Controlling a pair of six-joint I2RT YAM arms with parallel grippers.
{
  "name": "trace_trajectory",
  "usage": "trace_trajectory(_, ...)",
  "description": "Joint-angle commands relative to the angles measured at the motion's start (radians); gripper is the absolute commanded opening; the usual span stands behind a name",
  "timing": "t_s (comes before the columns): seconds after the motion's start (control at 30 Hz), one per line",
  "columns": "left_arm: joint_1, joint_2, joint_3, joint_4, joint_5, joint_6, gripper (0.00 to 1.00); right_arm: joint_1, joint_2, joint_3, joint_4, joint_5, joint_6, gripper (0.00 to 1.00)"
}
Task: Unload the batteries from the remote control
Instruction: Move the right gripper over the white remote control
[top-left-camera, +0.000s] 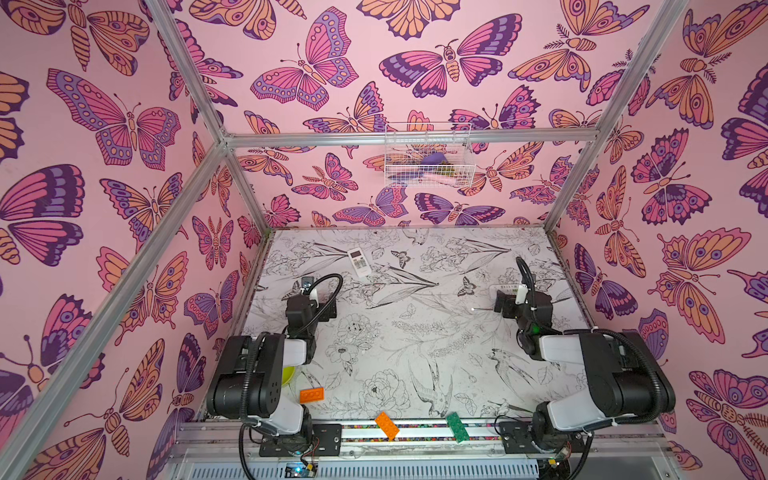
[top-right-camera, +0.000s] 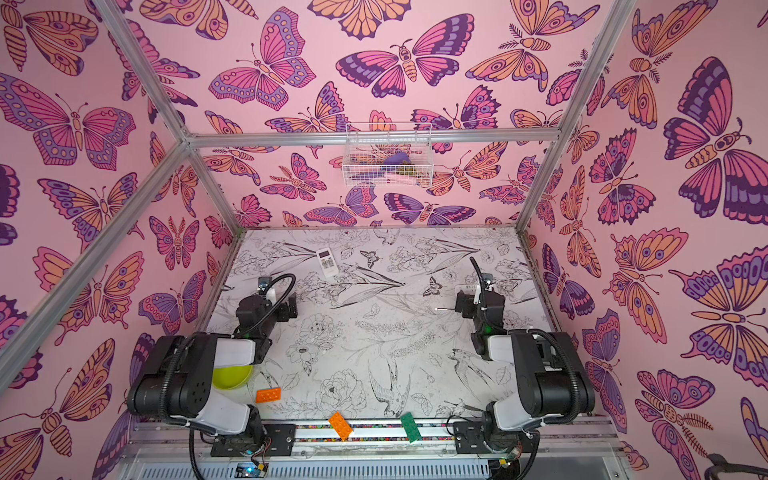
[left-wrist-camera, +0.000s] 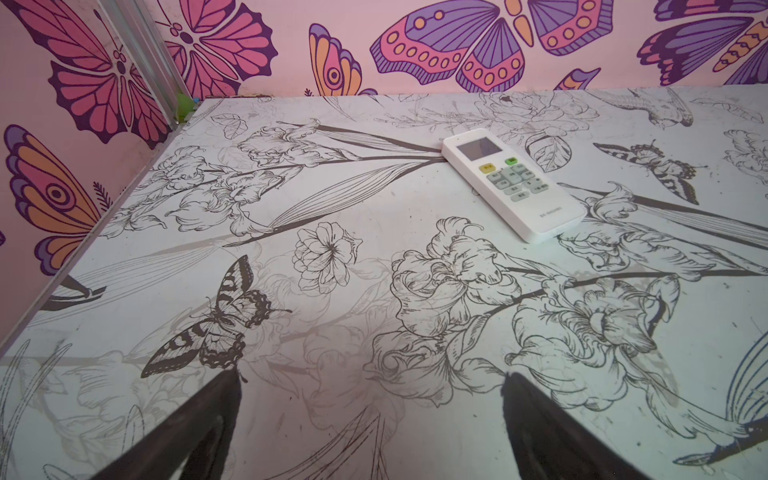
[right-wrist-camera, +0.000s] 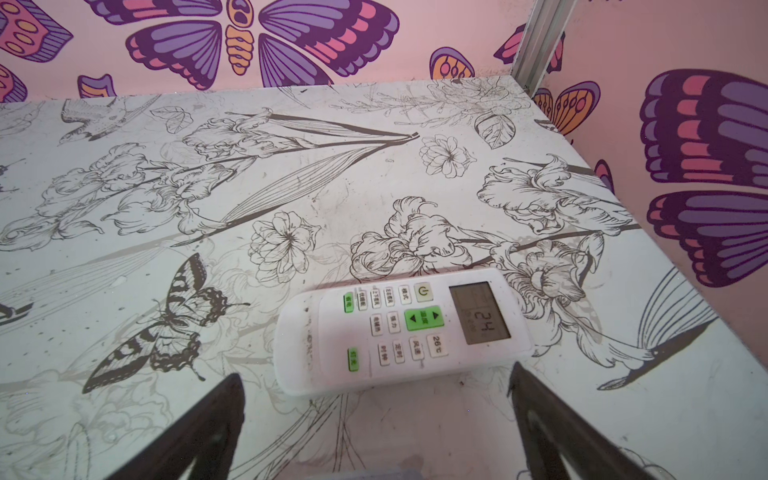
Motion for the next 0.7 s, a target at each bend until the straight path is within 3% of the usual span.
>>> trace_trajectory(0.0,-0.003,-0.008,0.005,0.003,-0.011,-0.007,0.99,-0.007,-0.009,0.020,0.008,0.015,0.012,0.99)
trace_trajectory(0.07,-0.003,-0.041,0.024,-0.038,0.004,0.006,0.99,-0.007,-0.014,0.019,0.009,0.015,0.010,0.99)
trace_trajectory(0.2,-0.003,-0.183,0.180,-0.427,0.034,0.023,0.99,0.005,-0.088,-0.014,0.039,0.002,-0.017,0.99)
trace_trajectory(0.3,-0.003,-0.256,0.279,-0.621,0.068,0.059,0.99,0.017,-0.204,0.117,-0.327,0.059,0.029,0.99)
trace_trajectory(0.37,-0.006,-0.319,0.379,-0.808,0.090,0.080,0.99,0.018,-0.222,0.206,-0.496,0.073,0.124,0.99)
trace_trajectory(0.47,-0.006,-0.378,0.511,-1.076,0.094,0.054,0.99,0.030,-0.241,0.269,-0.611,0.016,0.234,0.99)
trace_trajectory(0.57,-0.006,-0.458,0.541,-1.201,0.075,0.011,0.99,0.070,-0.241,0.298,-0.650,-0.034,0.306,0.99)
trace_trajectory(0.67,0.000,-0.530,0.509,-1.257,0.080,0.020,0.99,0.160,-0.208,0.351,-0.697,-0.020,0.303,0.99)
